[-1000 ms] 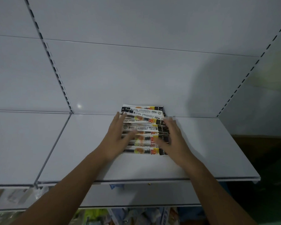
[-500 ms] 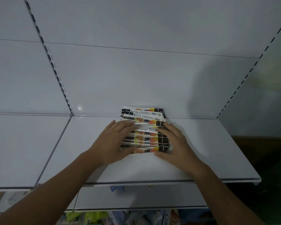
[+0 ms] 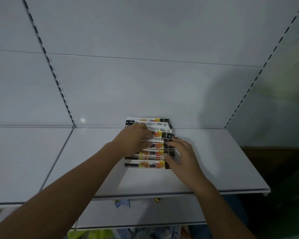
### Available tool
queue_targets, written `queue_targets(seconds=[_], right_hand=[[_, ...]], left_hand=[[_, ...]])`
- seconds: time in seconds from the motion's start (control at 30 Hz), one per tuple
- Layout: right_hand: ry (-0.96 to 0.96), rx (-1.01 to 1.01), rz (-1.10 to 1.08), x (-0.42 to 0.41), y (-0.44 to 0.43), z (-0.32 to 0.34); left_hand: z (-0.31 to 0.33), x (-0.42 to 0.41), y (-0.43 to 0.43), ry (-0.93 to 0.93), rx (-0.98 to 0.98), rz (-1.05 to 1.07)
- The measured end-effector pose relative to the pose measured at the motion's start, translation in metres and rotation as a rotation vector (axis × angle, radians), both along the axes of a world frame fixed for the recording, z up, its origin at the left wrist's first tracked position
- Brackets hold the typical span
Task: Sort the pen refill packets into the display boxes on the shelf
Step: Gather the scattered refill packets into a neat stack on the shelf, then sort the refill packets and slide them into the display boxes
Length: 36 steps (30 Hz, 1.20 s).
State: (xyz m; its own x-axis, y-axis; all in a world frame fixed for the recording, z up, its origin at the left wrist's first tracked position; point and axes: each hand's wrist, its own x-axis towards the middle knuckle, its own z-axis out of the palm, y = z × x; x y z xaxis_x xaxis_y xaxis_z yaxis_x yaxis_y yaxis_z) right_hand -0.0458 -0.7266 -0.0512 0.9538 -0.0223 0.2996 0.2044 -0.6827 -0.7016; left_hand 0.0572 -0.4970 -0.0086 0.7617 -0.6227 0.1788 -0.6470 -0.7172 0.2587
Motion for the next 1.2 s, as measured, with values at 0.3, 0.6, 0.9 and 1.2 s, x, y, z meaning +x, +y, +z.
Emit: queue_targets(seconds=[0.3, 0.6, 0.9, 1.2], right_hand=[[-0.083, 0.010, -0.060, 0.014, 0.007, 0.009], [-0.050, -0.003, -0.059, 0.016, 0.010, 0.004], [0.097, -0.338, 0.034, 0.057, 0.033, 0.029], [0.077, -0.463, 0.043, 0.081, 0.037, 0.033]], left_hand=[[-0.002, -0.008, -0.005, -0.100, 0.028, 0.013], [0.003, -0.010, 0.005, -0.124, -0.129, 0.178], [0.018, -0.010, 0.029, 0.292, -0.644, 0.390], [0.012, -0.017, 0.052, 0.410, -0.763, 0.468]])
